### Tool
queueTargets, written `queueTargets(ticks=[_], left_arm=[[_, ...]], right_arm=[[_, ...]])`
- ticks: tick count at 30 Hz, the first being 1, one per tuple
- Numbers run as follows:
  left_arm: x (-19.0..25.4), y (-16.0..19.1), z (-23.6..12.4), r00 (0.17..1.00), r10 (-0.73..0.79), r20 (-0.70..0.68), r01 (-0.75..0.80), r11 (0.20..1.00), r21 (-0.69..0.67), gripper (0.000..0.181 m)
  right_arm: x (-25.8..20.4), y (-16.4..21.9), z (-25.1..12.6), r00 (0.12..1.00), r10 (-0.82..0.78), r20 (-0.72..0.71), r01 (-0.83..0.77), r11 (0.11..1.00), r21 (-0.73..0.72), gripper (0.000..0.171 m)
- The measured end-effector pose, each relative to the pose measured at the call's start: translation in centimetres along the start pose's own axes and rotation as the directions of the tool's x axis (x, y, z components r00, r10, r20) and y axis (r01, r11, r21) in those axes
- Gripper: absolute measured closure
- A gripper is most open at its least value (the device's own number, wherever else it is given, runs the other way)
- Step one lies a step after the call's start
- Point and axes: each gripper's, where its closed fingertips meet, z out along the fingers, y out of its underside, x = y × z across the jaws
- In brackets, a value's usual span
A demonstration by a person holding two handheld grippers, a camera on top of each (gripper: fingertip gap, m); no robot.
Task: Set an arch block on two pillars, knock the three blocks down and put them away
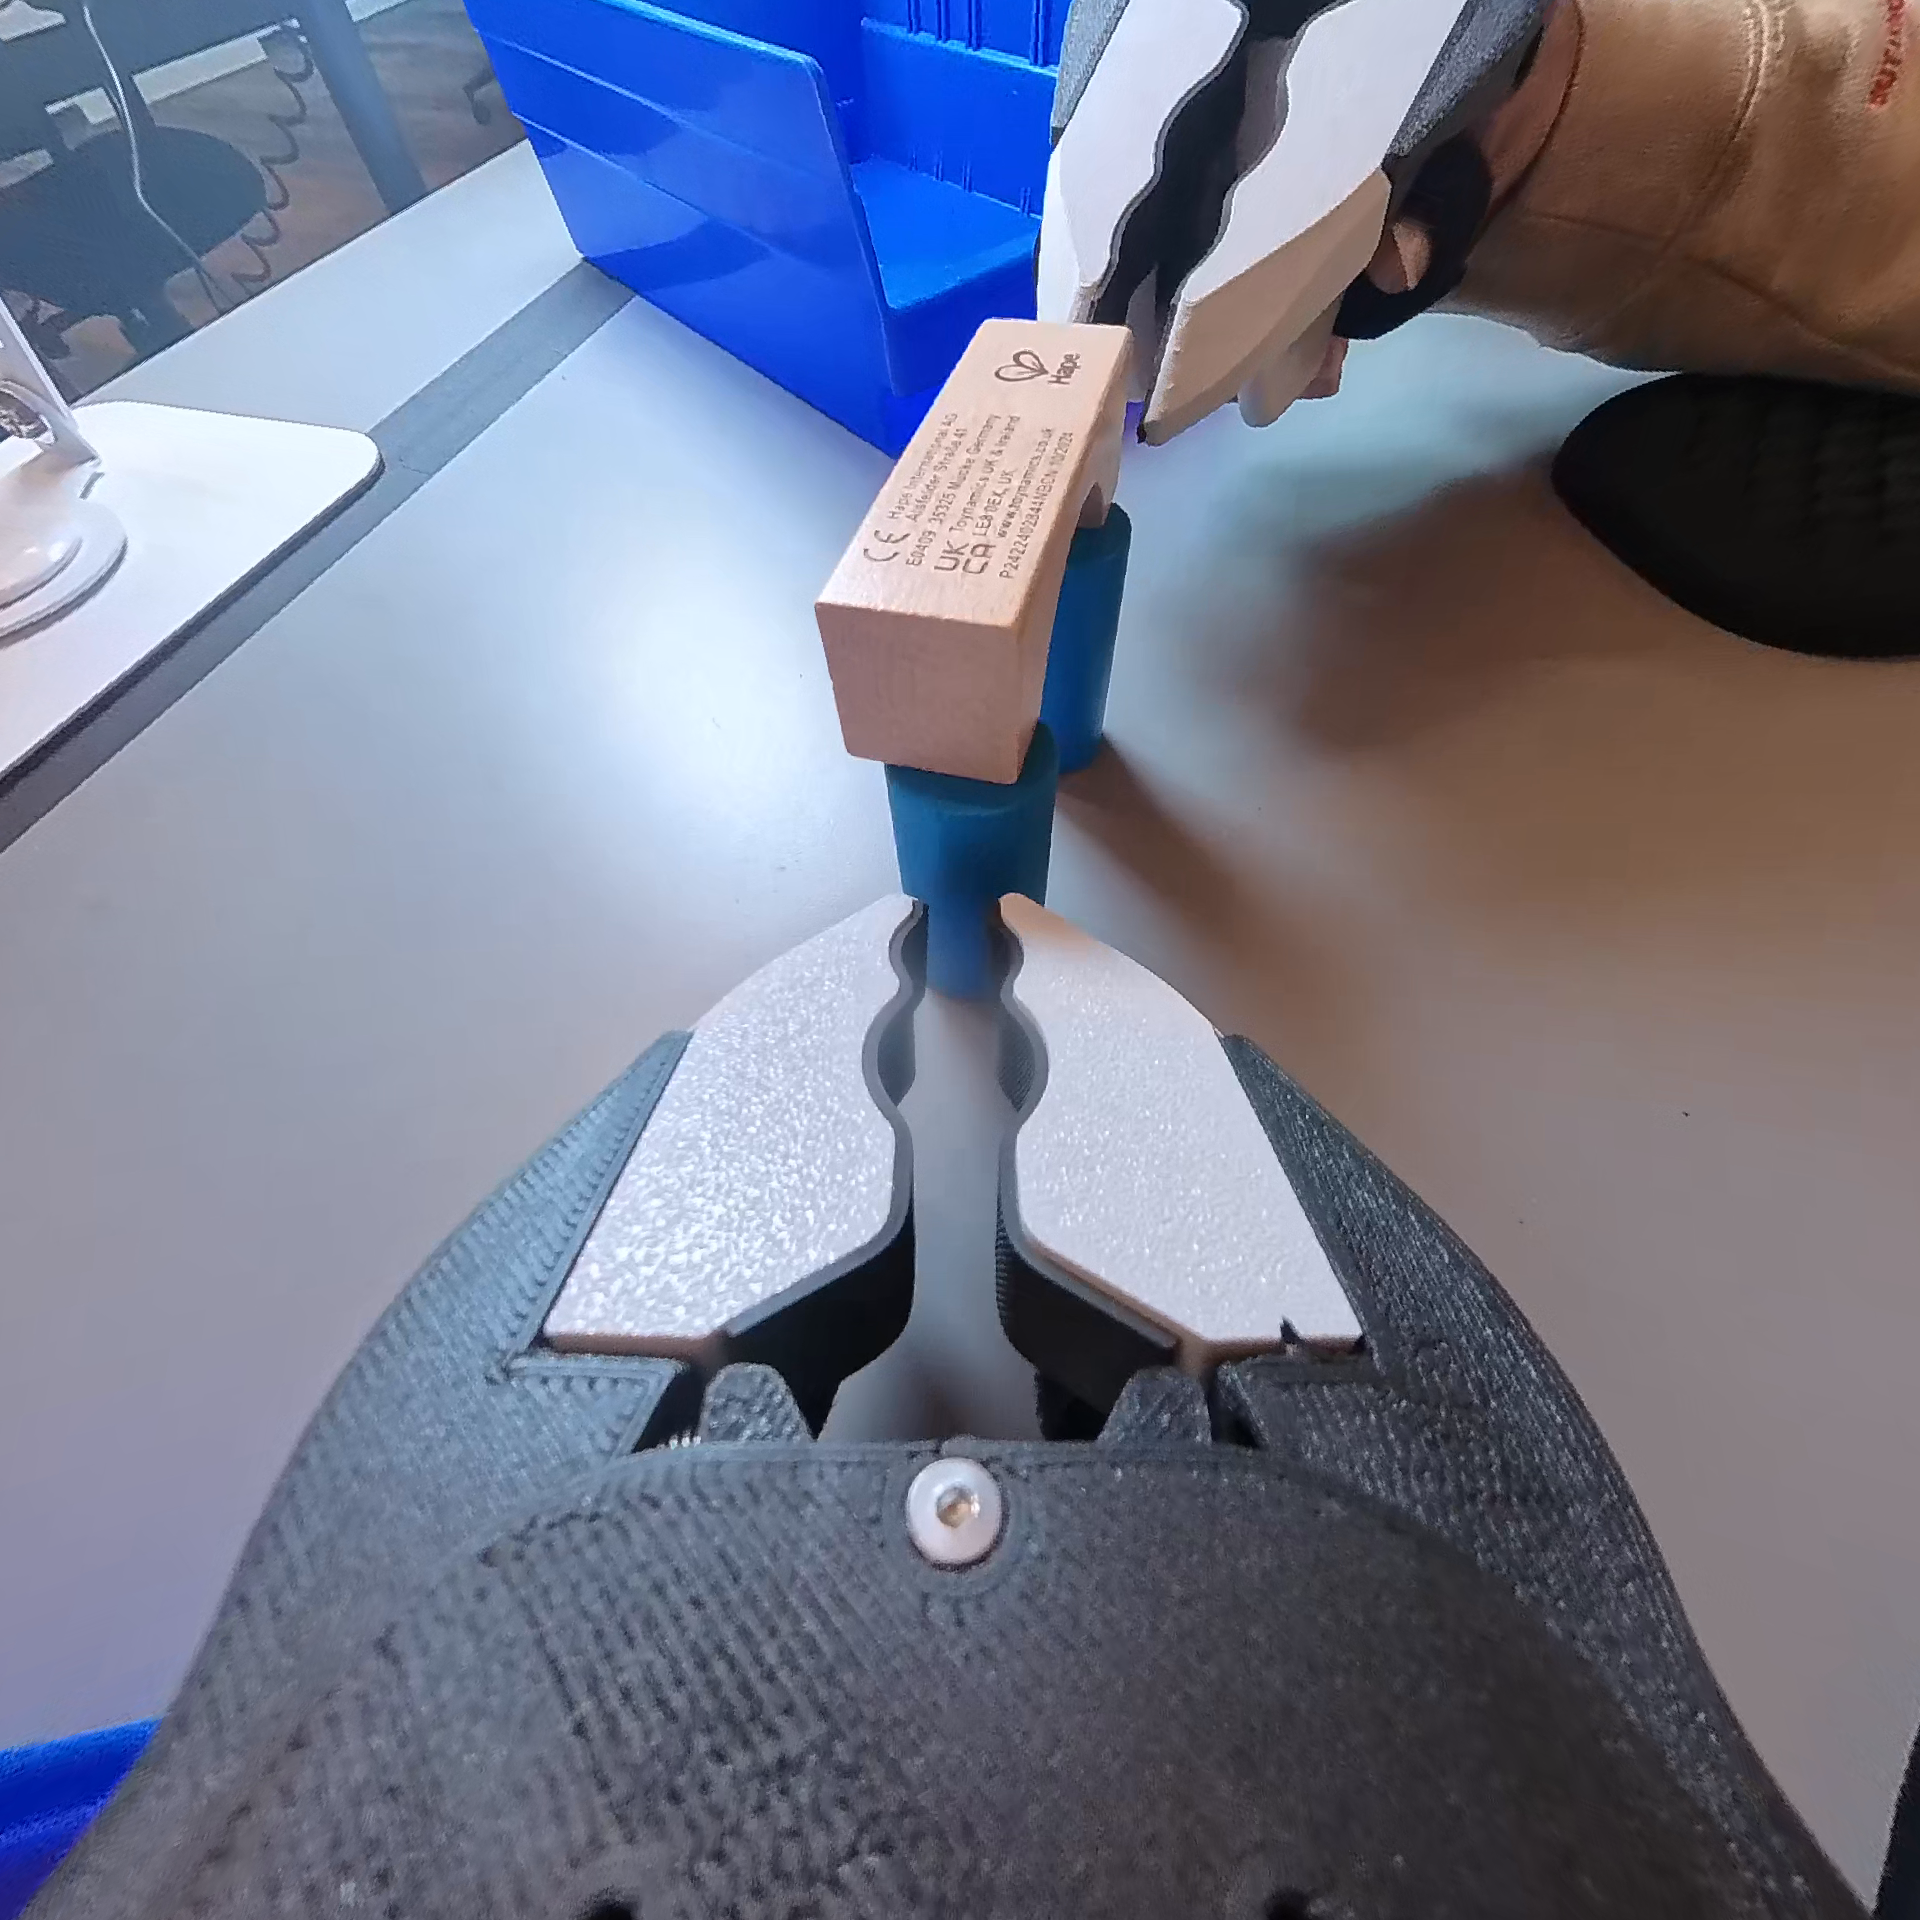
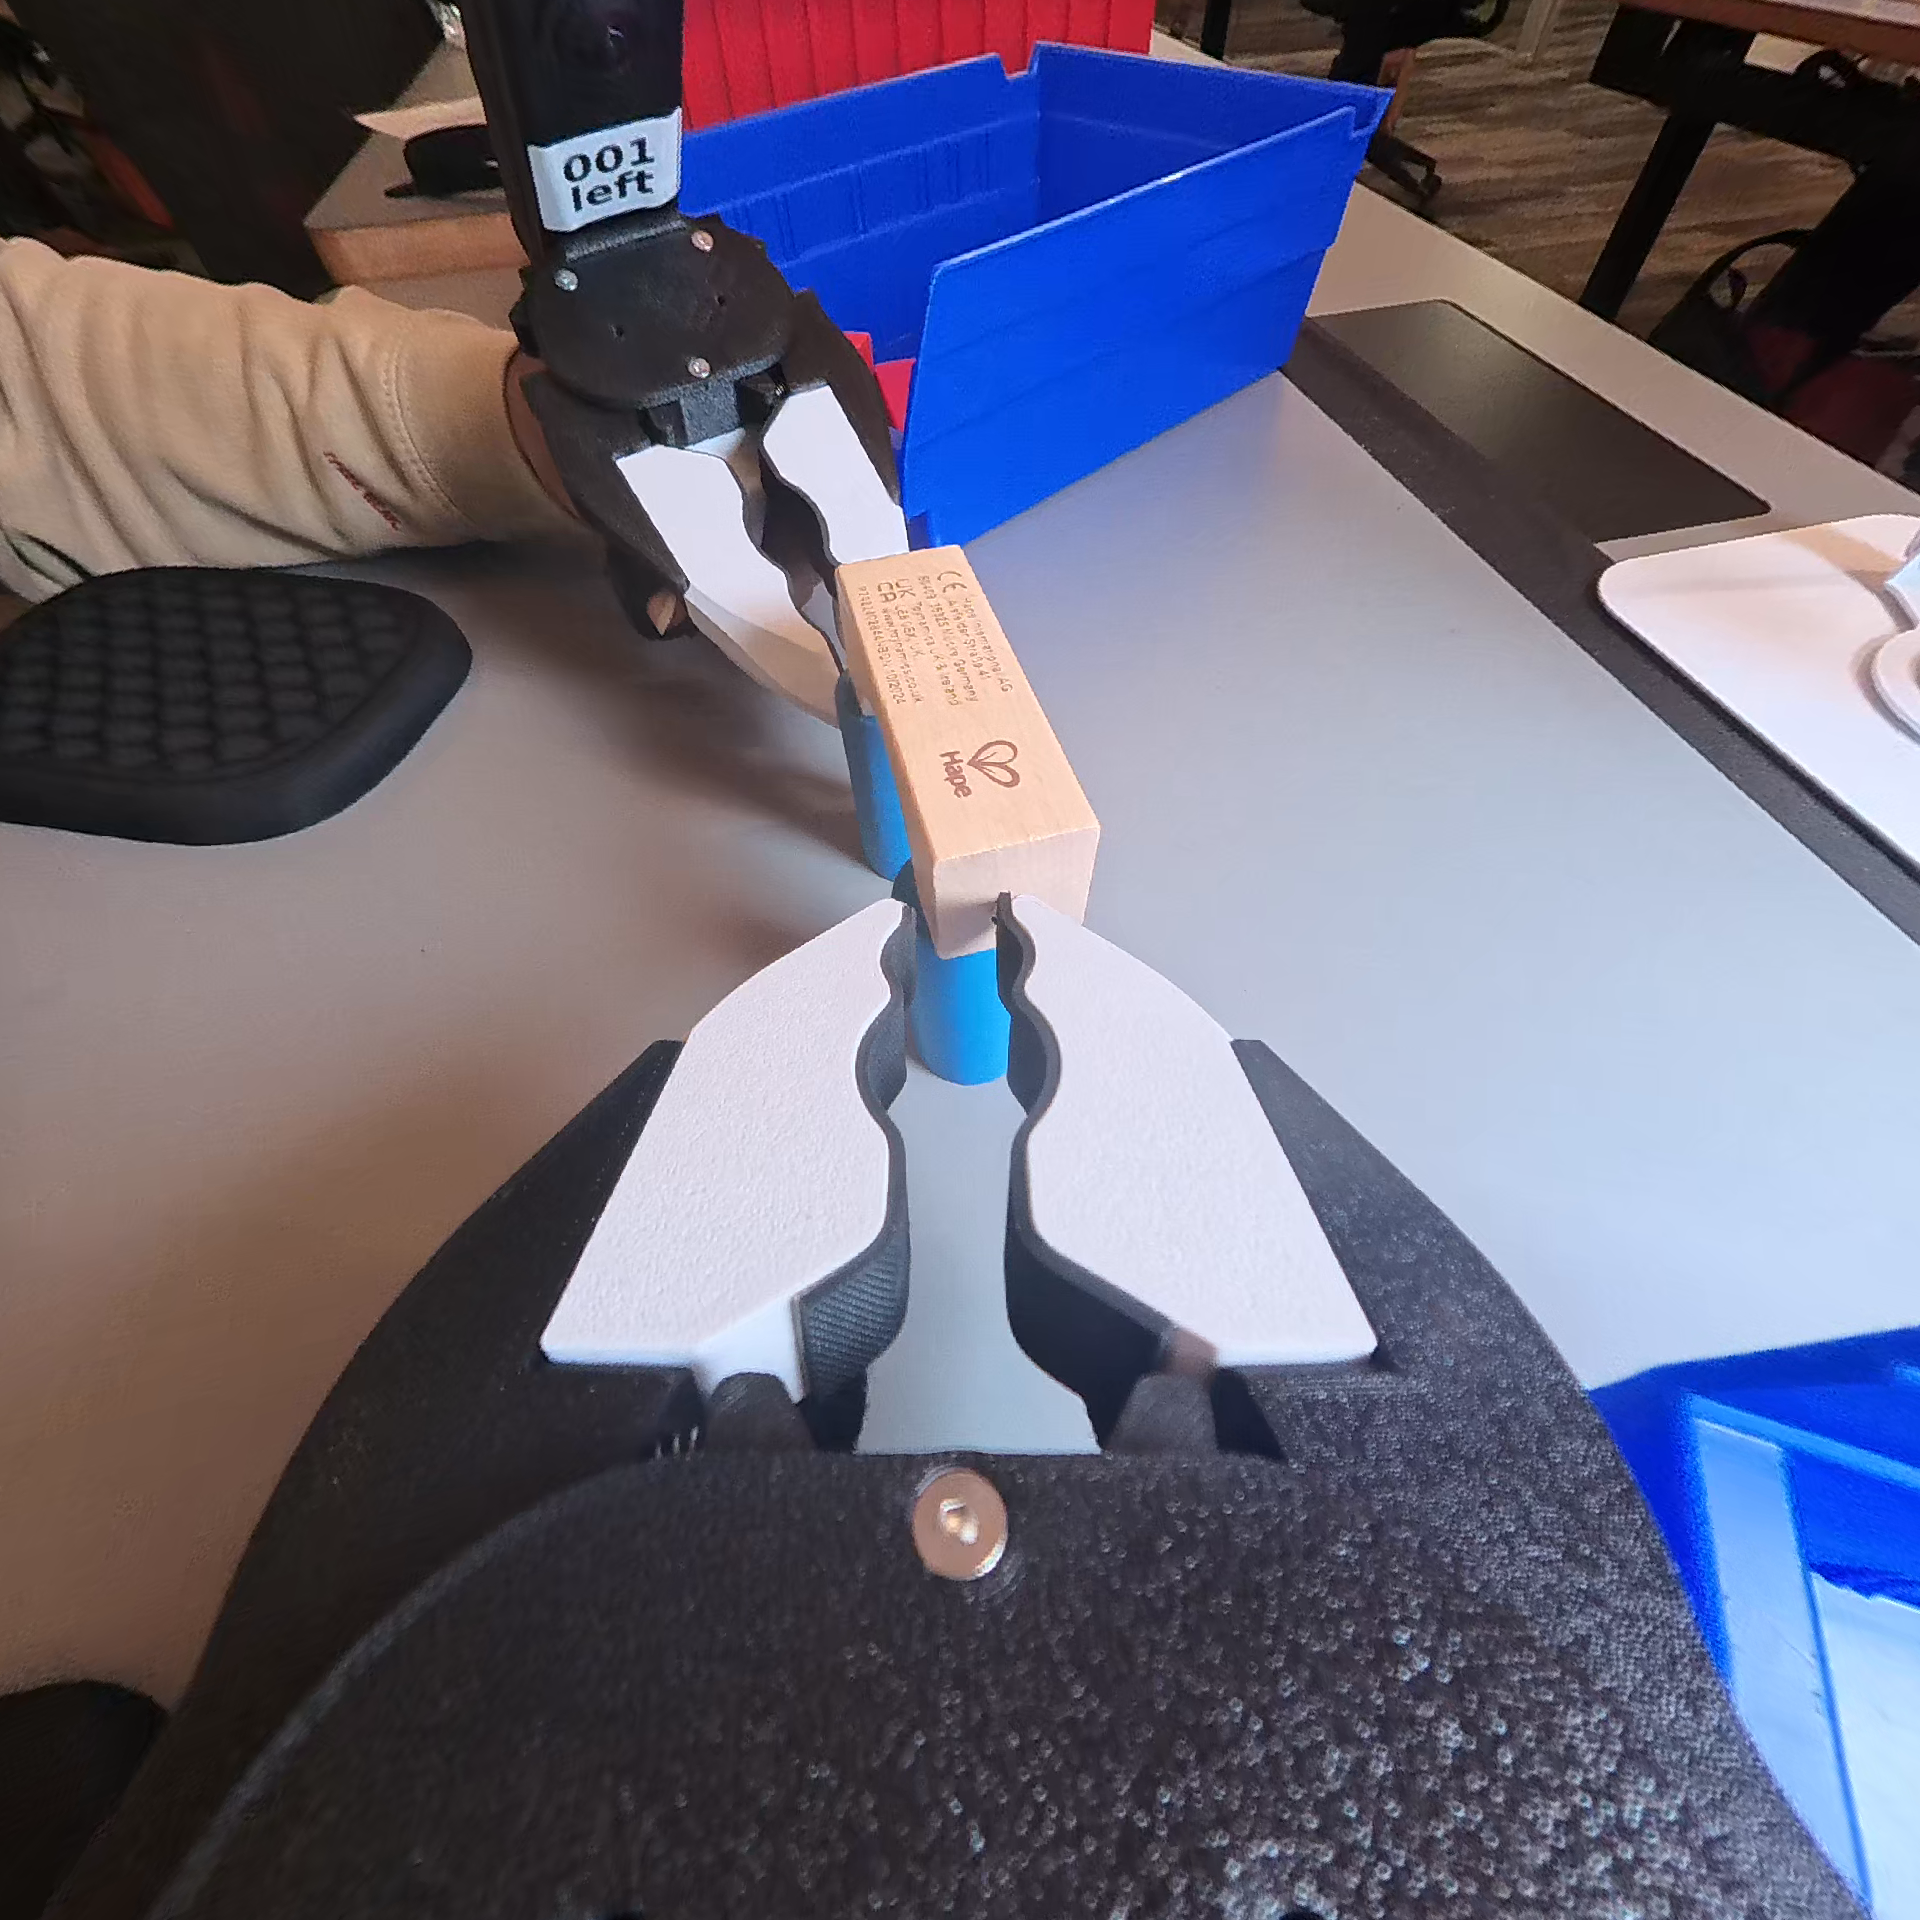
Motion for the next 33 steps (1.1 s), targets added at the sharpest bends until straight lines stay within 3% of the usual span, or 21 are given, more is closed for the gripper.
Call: queueTargets(ticks=[33], left_arm=[[0.47, -0.02, 0.59, 1.000, 0.008, -0.008, -0.008, 1.000, -0.011, 0.170]], right_arm=[[-0.13, 0.30, 0.33, 1.000, -0.004, 0.006, 0.004, 1.000, -0.016, 0.157]])
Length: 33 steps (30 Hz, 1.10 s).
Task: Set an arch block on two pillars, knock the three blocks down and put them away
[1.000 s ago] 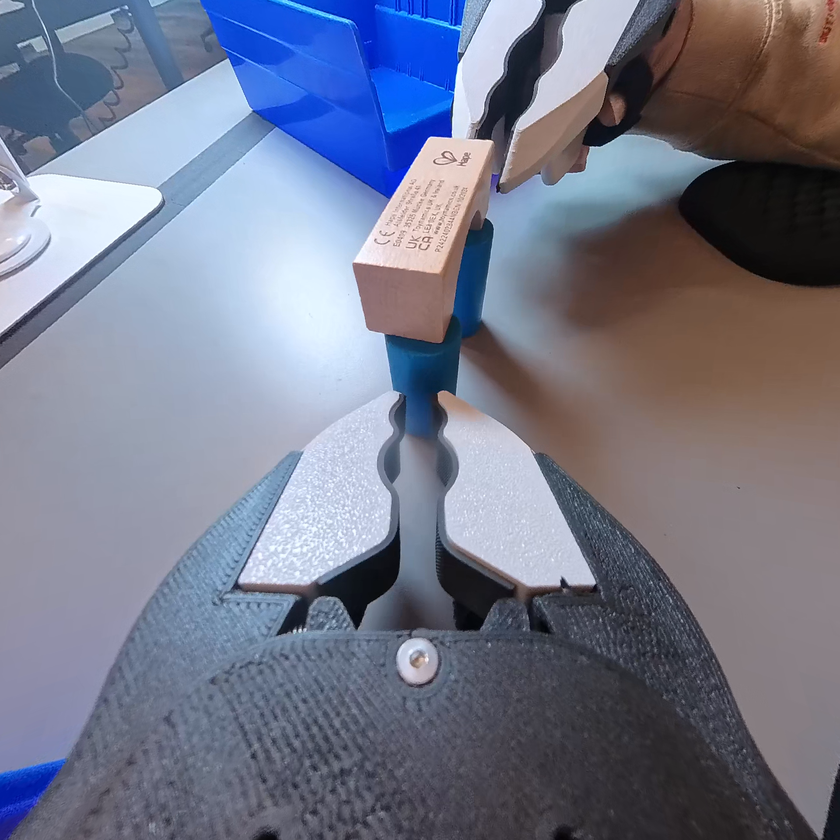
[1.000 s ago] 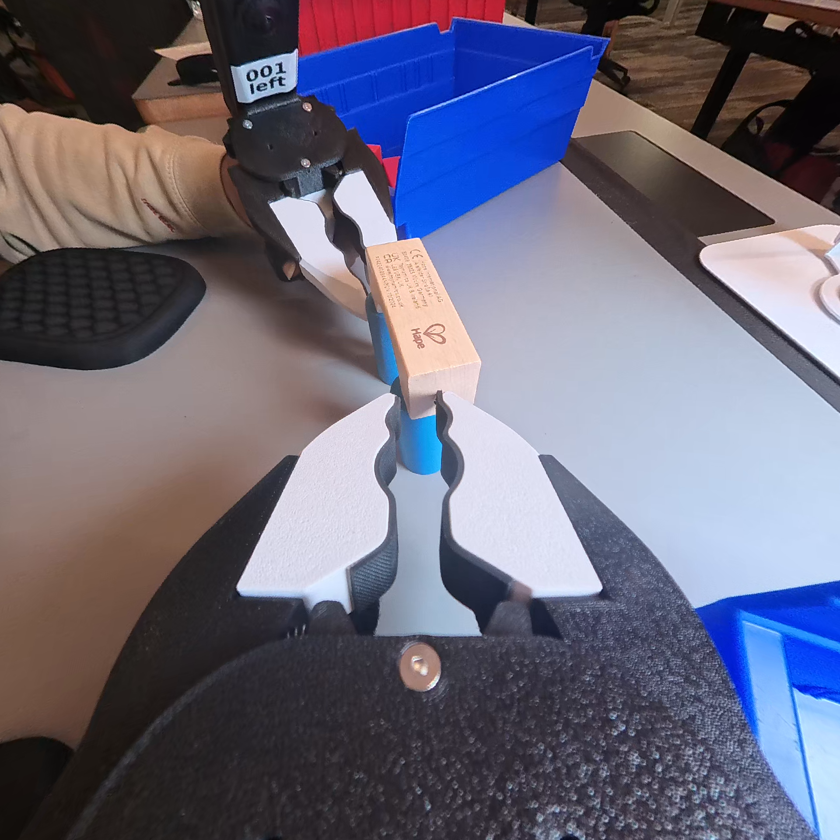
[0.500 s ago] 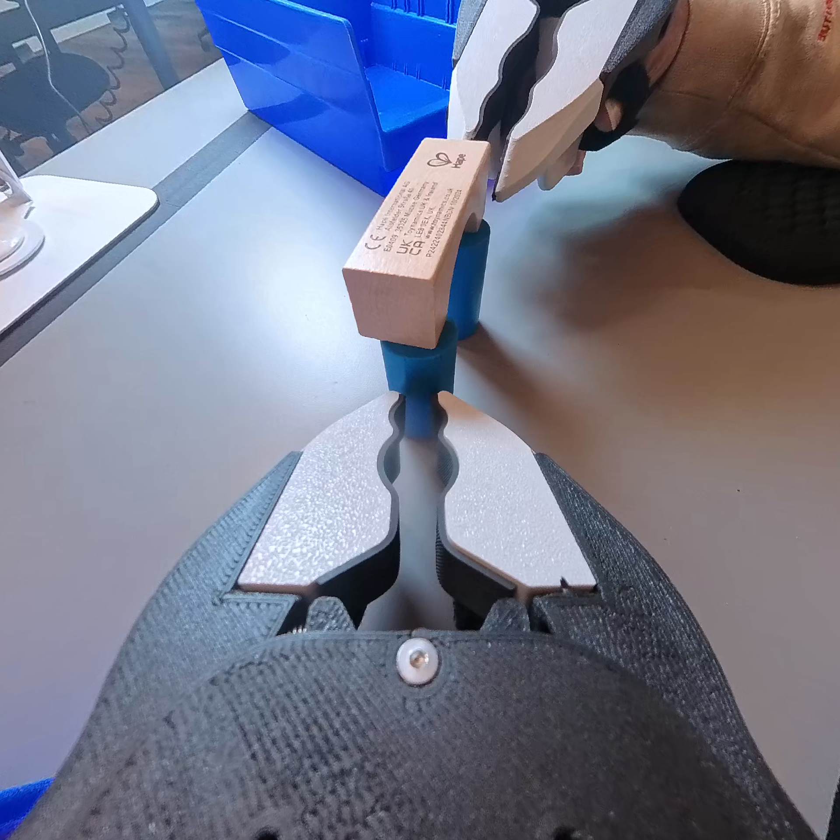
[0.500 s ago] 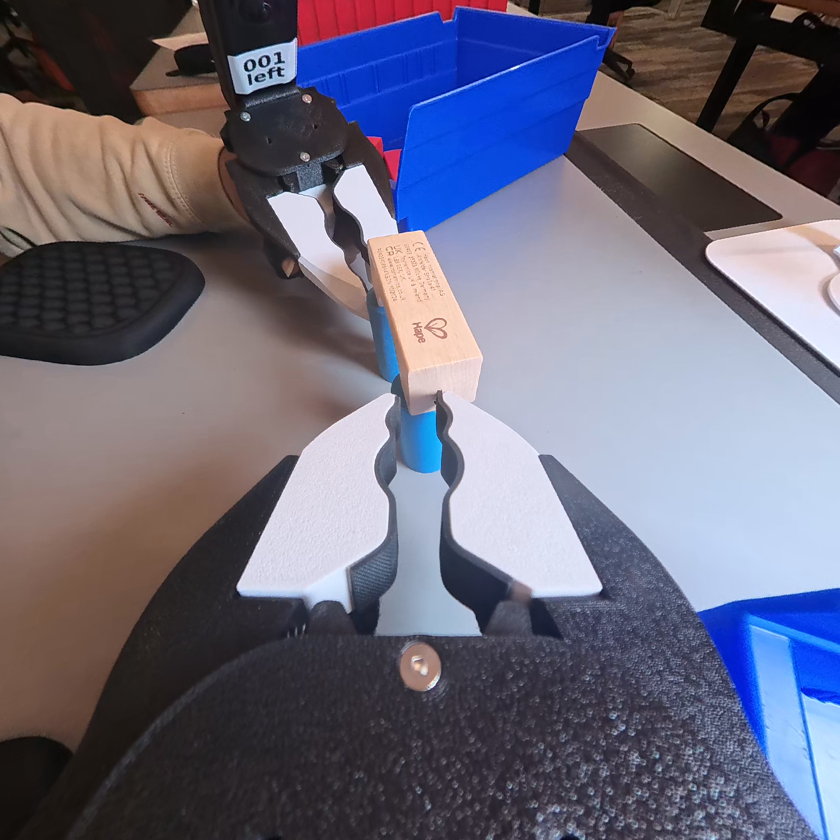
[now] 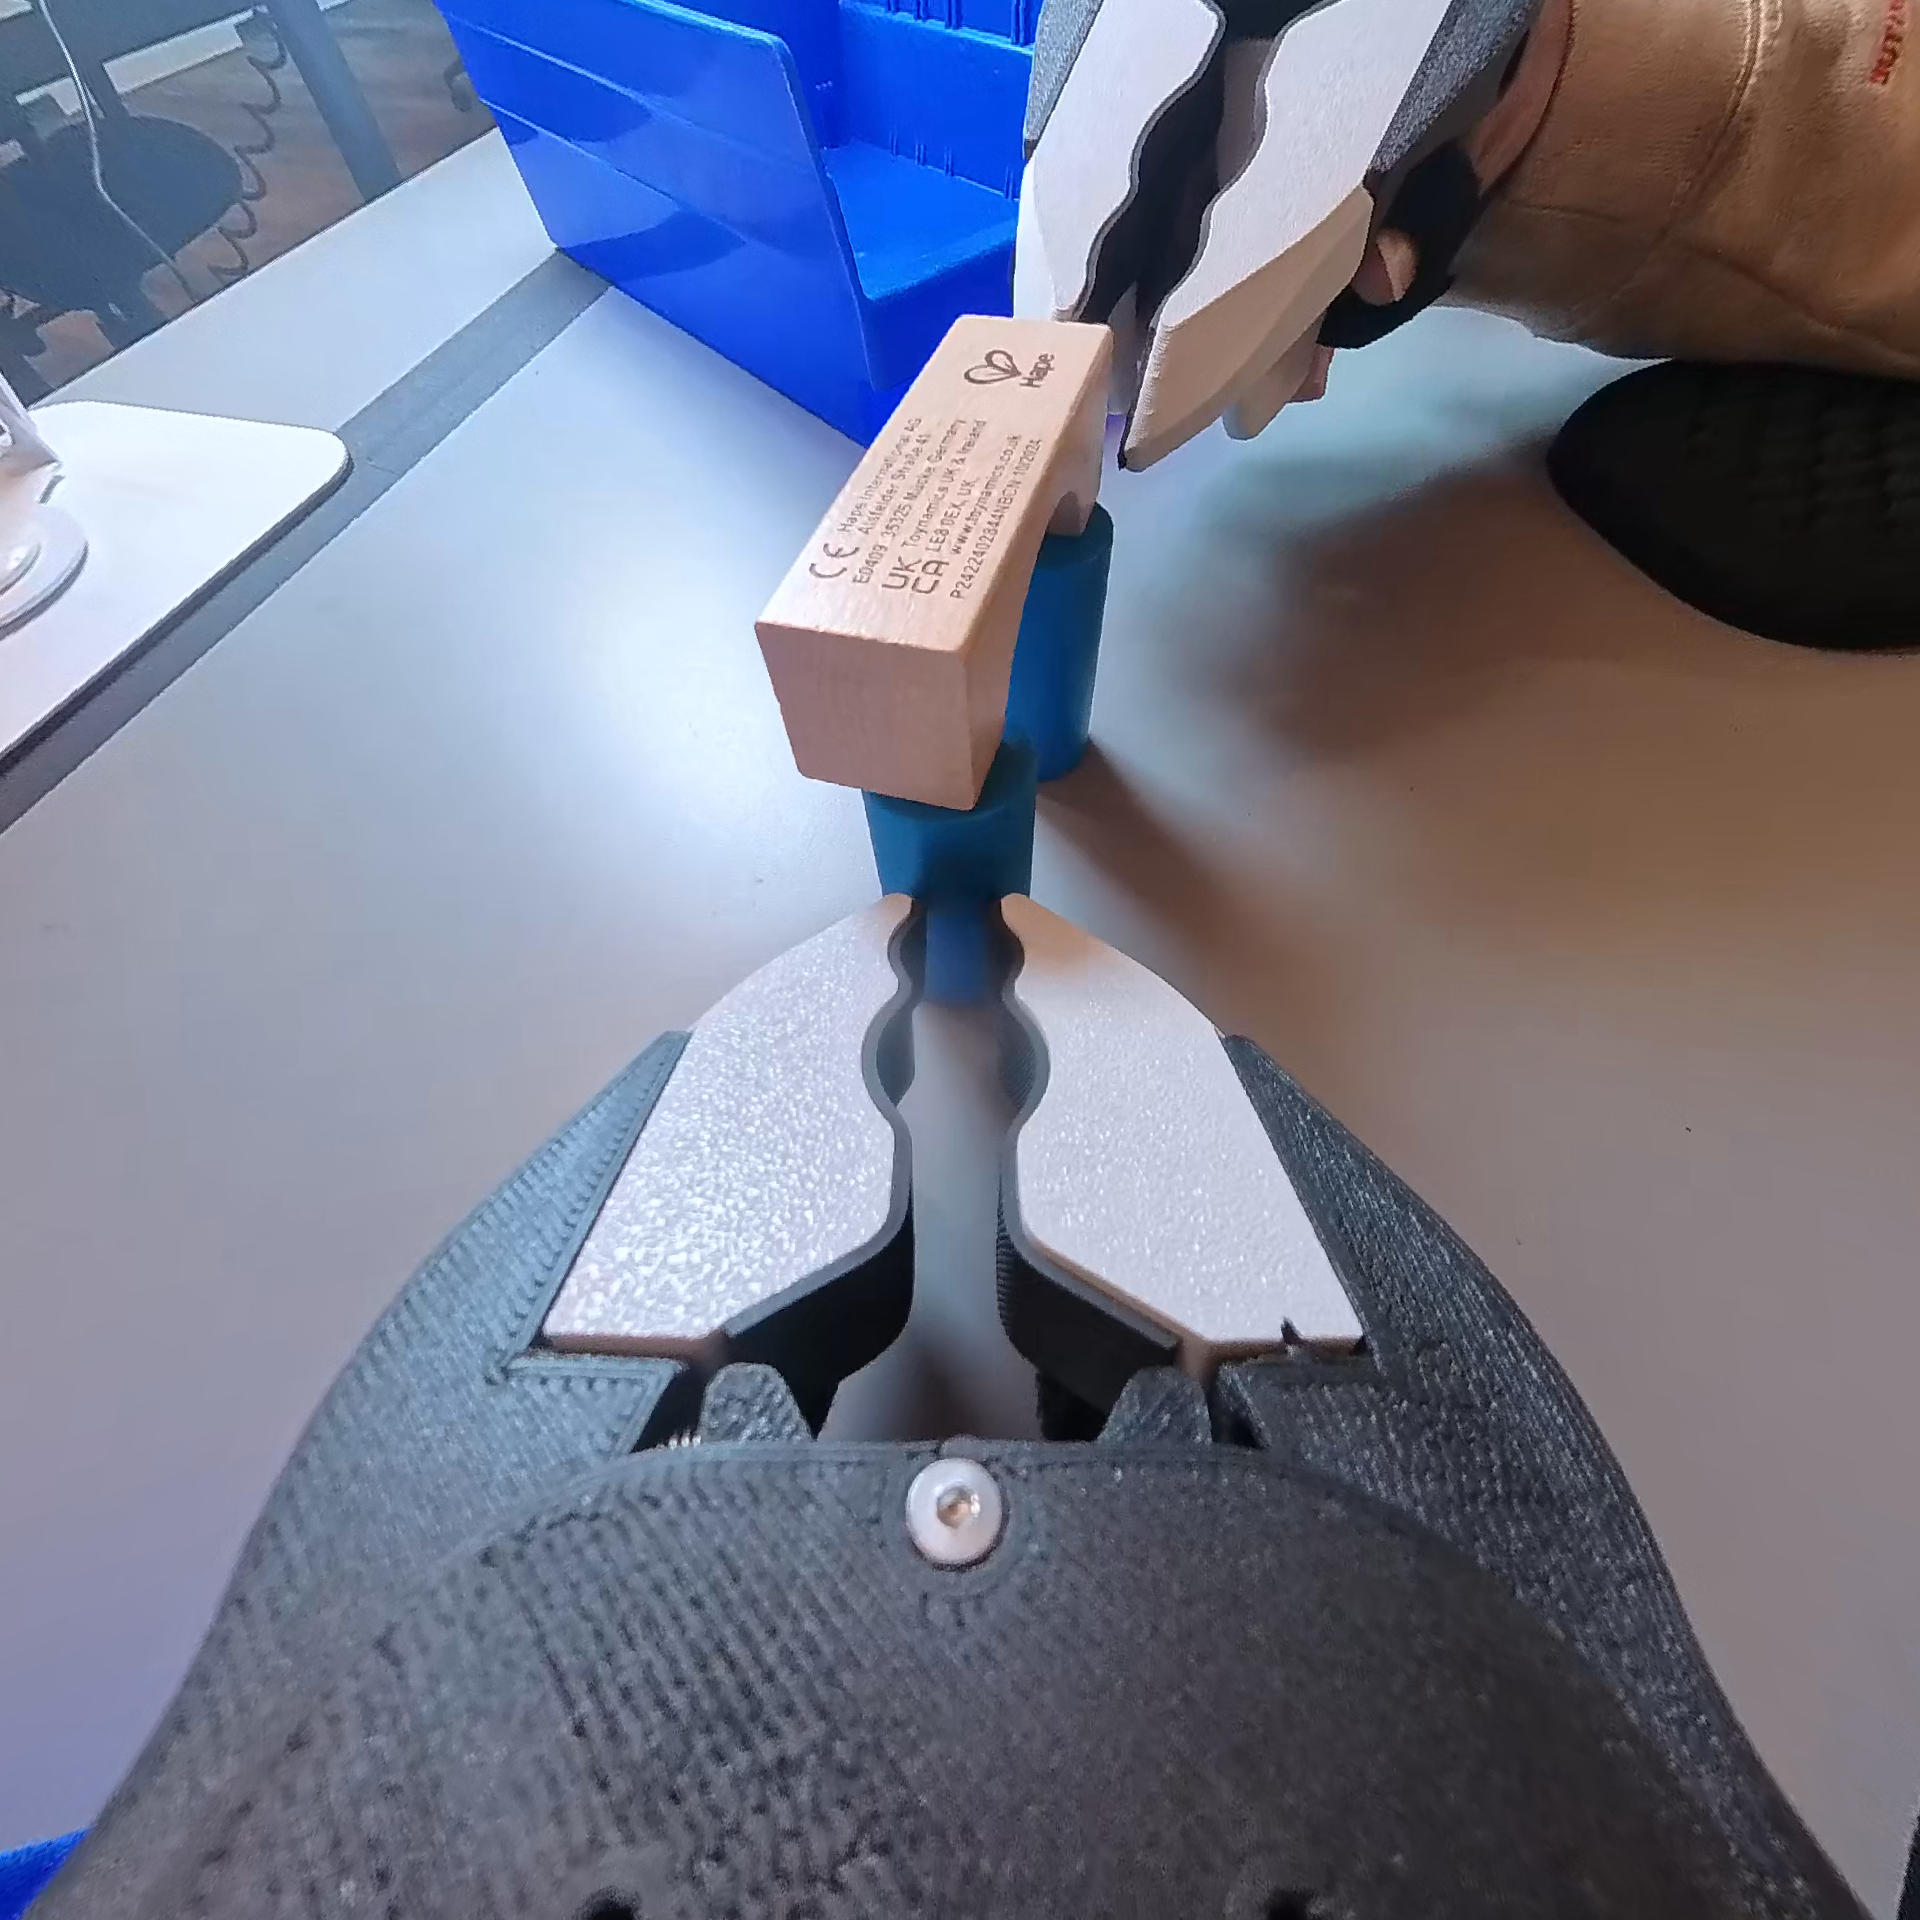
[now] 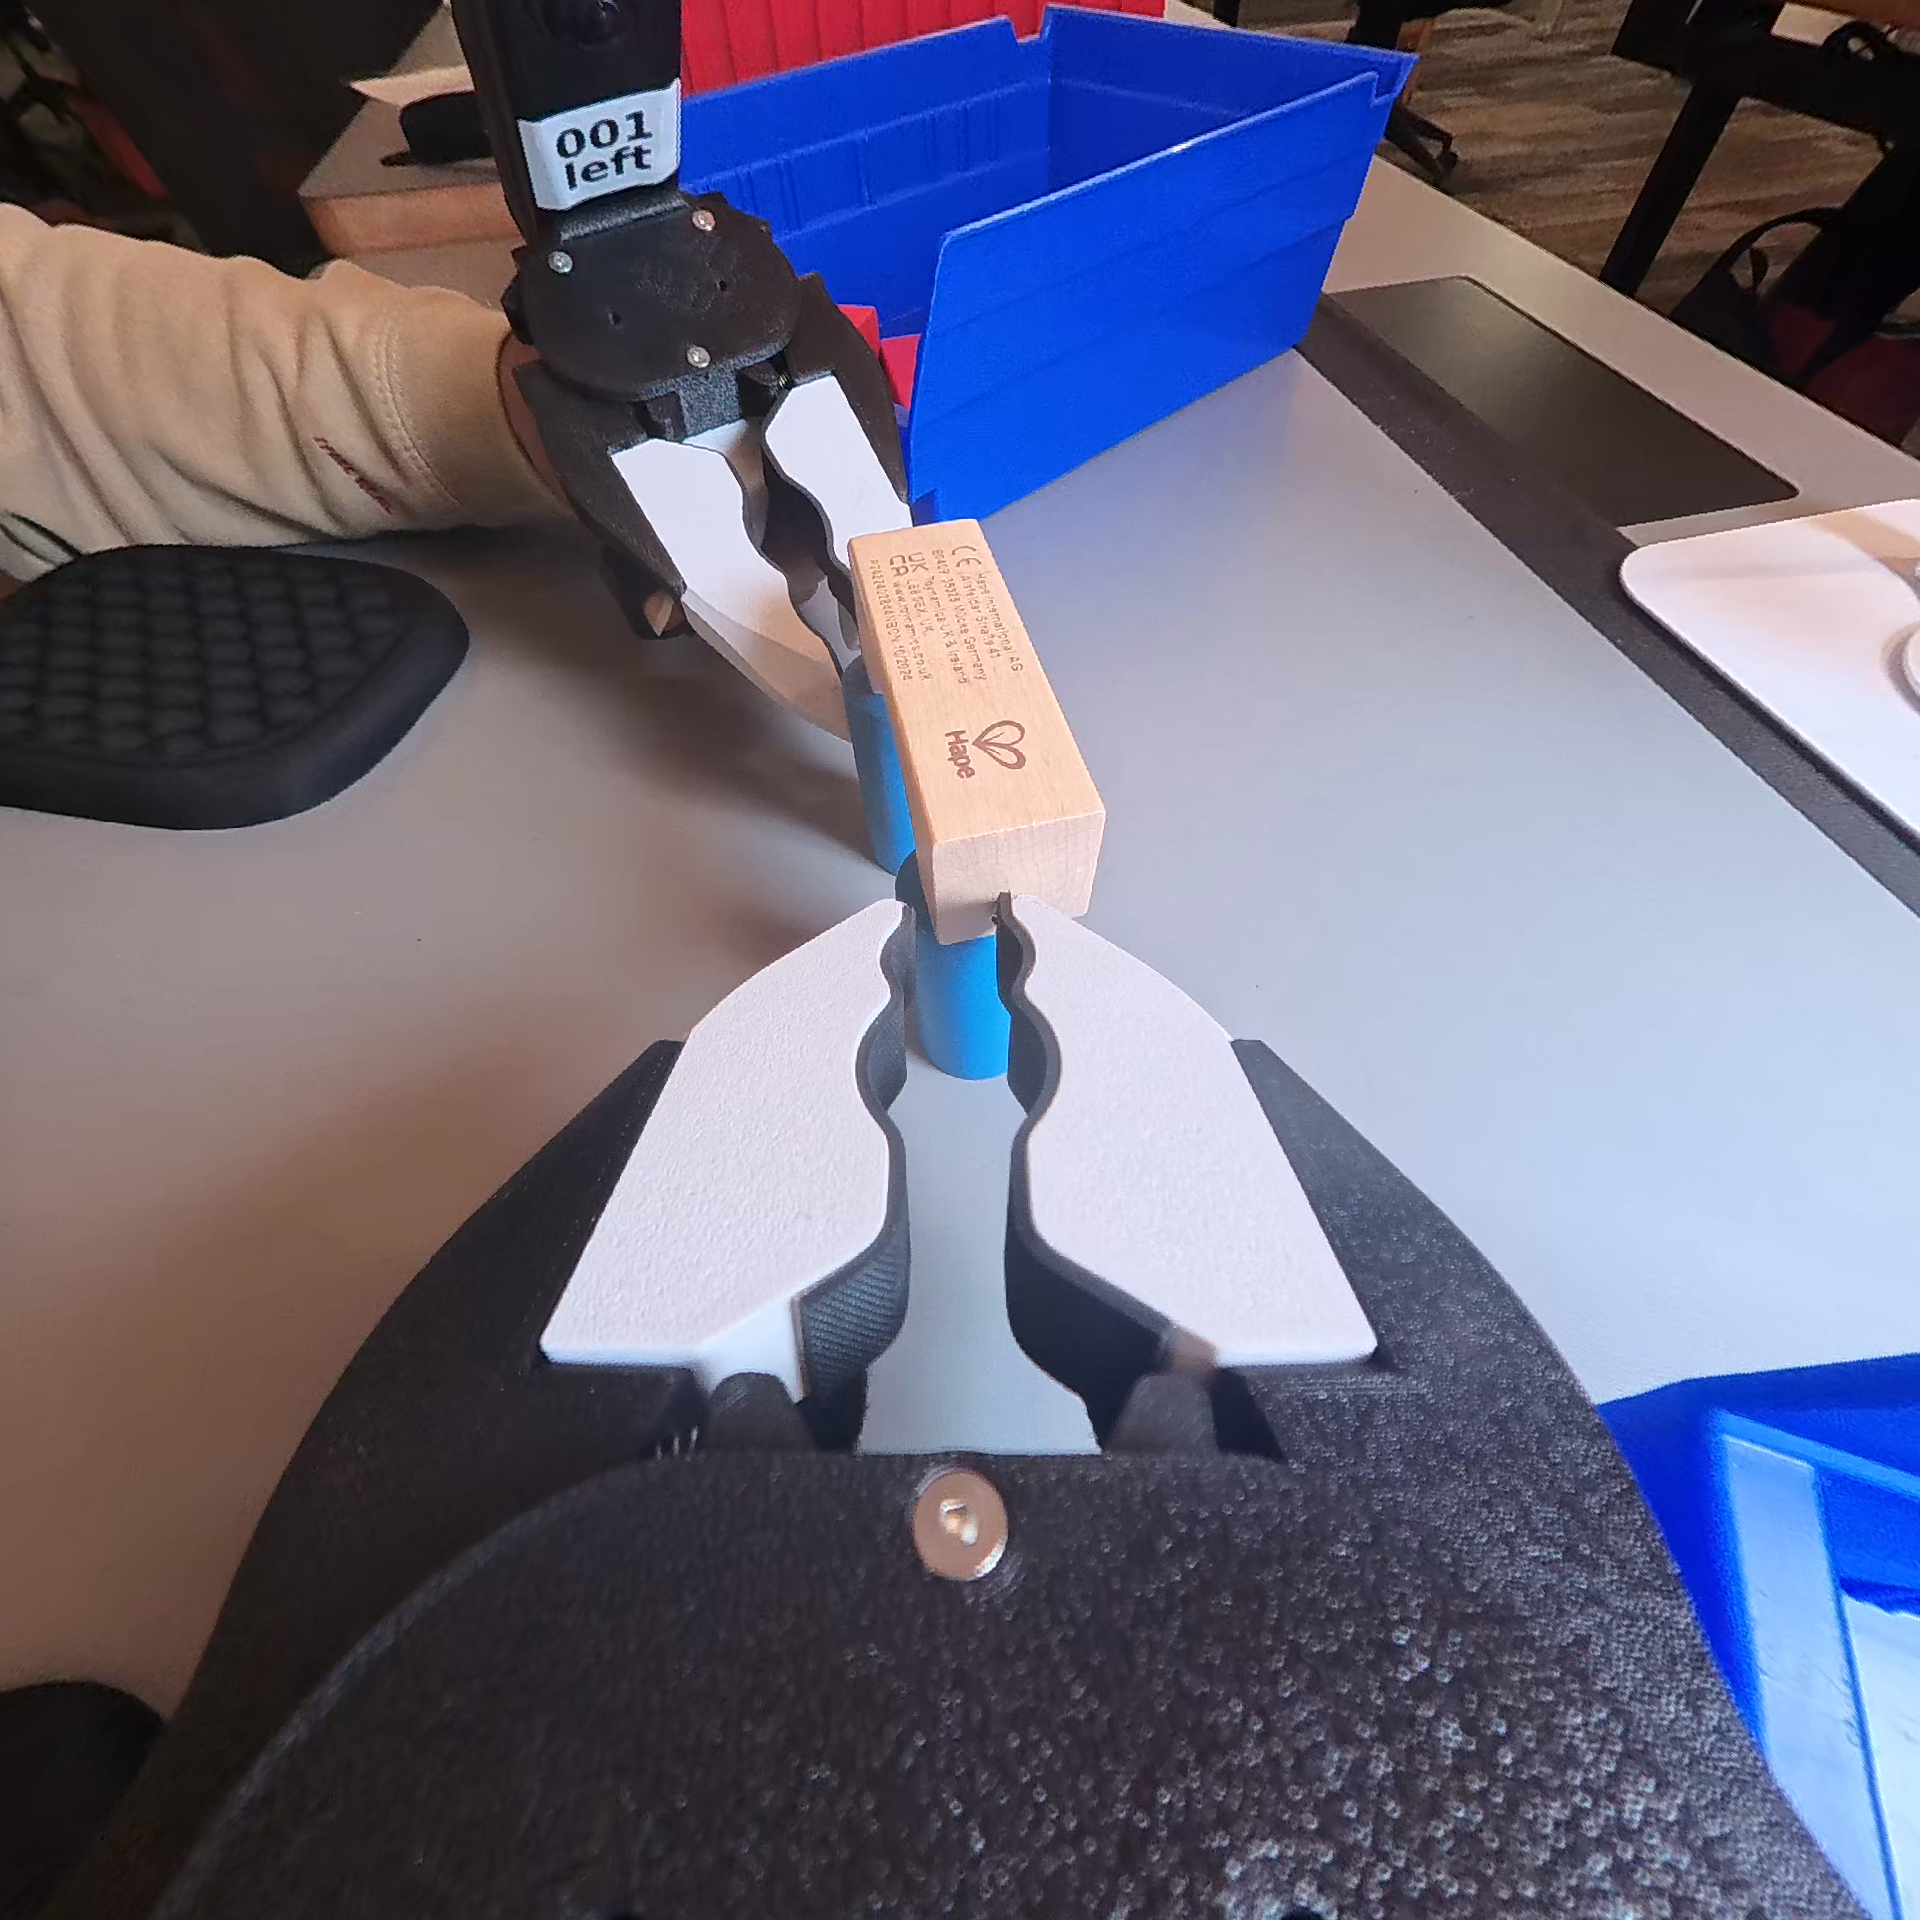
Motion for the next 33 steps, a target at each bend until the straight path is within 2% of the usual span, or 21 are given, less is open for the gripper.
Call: queueTargets(ticks=[12, 24, 33], left_arm=[[0.0, 0.0, -0.2, 1.000, -0.002, 0.000, 0.002, 1.000, 0.006, 0.167], [-0.3, -0.7, -0.7, 1.000, -0.014, 0.008, 0.014, 0.998, 0.064, 0.156], [-0.6, -0.3, -0.4, 0.999, -0.007, 0.037, 0.005, 0.999, 0.033, 0.160]], right_arm=[[0.1, 0.0, -0.3, 1.000, -0.003, -0.002, 0.003, 1.000, 0.000, 0.155], [0.7, 0.6, -0.3, 1.000, 0.017, -0.017, -0.017, 1.000, -0.021, 0.136], [0.5, 1.5, 0.4, 1.000, 0.002, -0.017, -0.003, 0.998, -0.068, 0.139]])
